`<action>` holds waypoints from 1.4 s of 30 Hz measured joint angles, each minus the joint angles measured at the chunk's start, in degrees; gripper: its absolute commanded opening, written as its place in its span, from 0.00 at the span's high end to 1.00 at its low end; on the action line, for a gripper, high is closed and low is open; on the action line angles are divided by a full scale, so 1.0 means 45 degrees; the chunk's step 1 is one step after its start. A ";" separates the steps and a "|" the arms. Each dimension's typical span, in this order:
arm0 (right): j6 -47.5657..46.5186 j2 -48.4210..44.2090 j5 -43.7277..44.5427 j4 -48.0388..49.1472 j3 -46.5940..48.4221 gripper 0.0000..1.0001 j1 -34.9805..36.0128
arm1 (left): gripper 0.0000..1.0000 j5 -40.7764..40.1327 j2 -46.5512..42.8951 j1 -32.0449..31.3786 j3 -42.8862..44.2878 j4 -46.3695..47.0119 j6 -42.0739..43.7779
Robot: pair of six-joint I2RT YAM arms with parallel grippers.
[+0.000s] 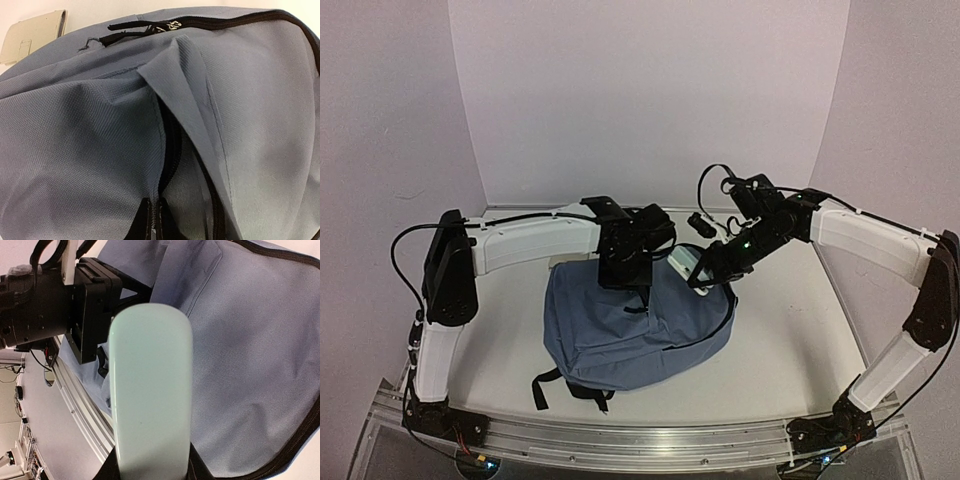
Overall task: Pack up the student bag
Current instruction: Place the stationery in the student bag.
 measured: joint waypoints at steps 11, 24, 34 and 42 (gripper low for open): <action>0.0021 0.0820 -0.0704 -0.0113 0.1244 1.00 0.0644 | 1.00 -0.0268 -0.2610 -0.0351 -0.2526 0.1526 0.0306; 0.0135 0.3241 -0.1552 -0.0582 0.2163 1.00 0.1467 | 1.00 -0.0489 -0.4309 -0.0407 -0.4854 0.3857 0.0759; 0.0055 0.5028 -0.2063 -0.1713 0.4034 1.00 0.1504 | 1.00 -0.0359 -0.5536 -0.0494 -0.6603 0.6058 0.1851; 0.0060 0.5782 -0.2667 -0.2097 0.5076 0.83 0.1507 | 1.00 -0.0036 -0.5751 -0.0510 -0.6899 0.6777 0.2563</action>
